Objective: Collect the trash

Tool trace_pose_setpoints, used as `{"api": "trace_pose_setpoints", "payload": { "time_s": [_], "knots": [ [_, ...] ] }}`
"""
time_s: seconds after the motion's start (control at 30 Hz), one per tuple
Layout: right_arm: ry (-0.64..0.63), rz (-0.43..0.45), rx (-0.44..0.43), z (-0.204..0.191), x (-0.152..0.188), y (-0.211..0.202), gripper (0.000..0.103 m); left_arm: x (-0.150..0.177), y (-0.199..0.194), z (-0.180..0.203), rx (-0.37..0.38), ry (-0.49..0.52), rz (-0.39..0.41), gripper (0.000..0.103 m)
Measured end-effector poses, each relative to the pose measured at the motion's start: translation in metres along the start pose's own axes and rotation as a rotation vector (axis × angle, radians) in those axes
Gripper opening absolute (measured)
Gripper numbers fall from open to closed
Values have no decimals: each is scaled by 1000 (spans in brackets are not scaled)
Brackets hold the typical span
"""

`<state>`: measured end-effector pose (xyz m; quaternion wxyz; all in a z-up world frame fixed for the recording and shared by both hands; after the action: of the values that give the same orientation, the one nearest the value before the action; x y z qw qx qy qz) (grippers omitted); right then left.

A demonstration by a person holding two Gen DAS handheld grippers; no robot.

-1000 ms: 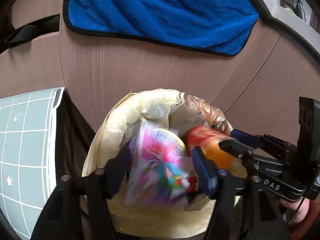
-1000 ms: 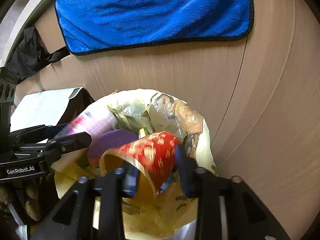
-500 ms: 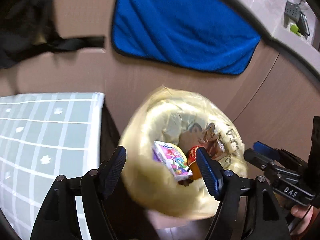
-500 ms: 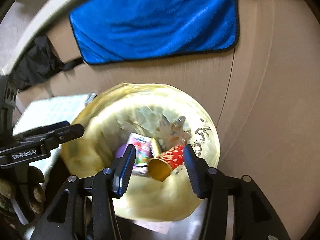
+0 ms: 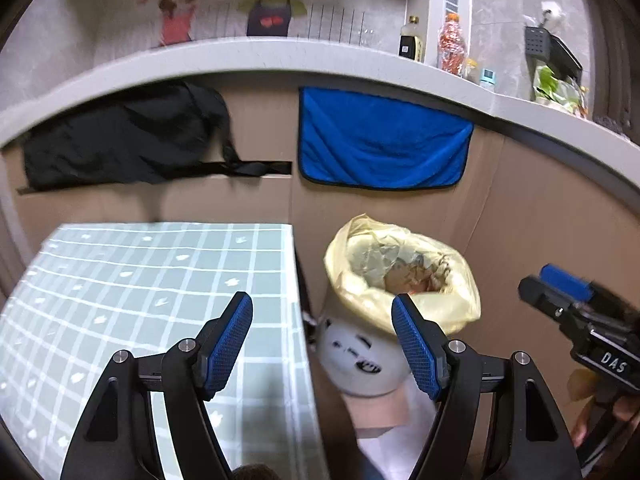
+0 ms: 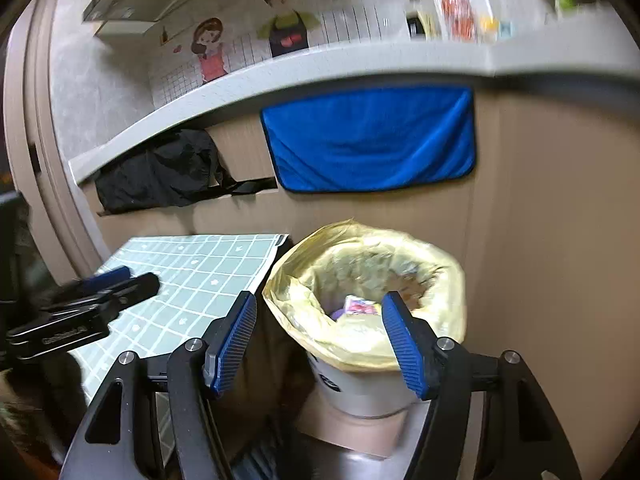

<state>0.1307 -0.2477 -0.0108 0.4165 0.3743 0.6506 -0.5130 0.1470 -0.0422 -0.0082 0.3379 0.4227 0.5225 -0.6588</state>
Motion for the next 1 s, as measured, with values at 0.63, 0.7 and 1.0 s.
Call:
{"api": "trace_pose_setpoints", "payload": {
  "time_s": [0.63,0.7,1.0],
  "knots": [
    [-82,81,-16,-79,32,-96,63,25,-139,-8,-130,41,190,72],
    [-82,91,-19,-82,30,-102,63,25,-145,-14,-137,24,196,72],
    [-91,123,-16,-88,21,-112,63,22,-165,-21,-141,16,240,72]
  ]
}}
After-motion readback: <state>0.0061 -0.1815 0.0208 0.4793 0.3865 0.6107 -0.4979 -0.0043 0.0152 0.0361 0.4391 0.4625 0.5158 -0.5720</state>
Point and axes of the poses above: each gripper's, at about its wrist camera, not at the fingertips, and y roughly the way its jaws point, z to its right, x to its underside, the point moved 1 cm from there along y, roughly the way its jaws point, and after that the axes turned 7 degrees about z, right-handed, at the moved point
